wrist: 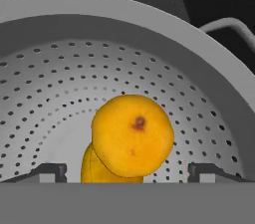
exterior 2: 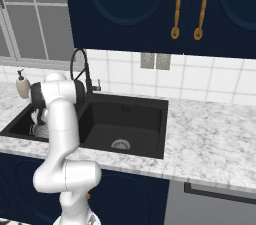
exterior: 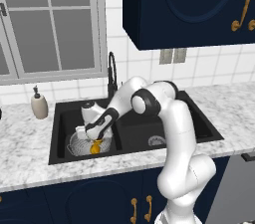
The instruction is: Put the colander in the sink, put the tangerine, mango in the colander, and turn on the sink faucet and pour water over the colander.
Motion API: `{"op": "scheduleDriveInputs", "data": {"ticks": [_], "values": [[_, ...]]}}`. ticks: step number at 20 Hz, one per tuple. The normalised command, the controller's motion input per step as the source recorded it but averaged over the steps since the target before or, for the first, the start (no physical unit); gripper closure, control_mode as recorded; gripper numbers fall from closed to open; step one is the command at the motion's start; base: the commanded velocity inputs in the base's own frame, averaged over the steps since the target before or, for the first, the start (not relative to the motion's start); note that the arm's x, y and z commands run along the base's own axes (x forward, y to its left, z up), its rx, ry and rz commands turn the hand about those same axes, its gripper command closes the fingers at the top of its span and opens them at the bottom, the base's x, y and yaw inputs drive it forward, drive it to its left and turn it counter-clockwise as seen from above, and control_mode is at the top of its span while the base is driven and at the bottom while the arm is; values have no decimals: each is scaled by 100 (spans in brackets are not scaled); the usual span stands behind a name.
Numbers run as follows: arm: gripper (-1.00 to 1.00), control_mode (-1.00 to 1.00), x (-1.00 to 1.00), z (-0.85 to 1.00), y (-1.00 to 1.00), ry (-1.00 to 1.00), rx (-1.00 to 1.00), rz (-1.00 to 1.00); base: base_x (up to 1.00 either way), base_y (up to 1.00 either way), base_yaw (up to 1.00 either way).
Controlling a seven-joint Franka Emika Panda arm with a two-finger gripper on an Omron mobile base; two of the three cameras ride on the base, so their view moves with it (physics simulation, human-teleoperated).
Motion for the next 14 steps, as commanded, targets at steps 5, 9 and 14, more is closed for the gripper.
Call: {"op": "scheduleDriveInputs", "data": {"ticks": [5, 9, 14], "values": [[-100, -100, -45, 40, -2, -14, -1, 0, 0, 0, 0], [-100, -100, -53, 46, 0, -12, -1, 0, 0, 0, 0], [-100, -100, -35, 66, -1, -16, 0, 0, 0, 0, 0]]}}
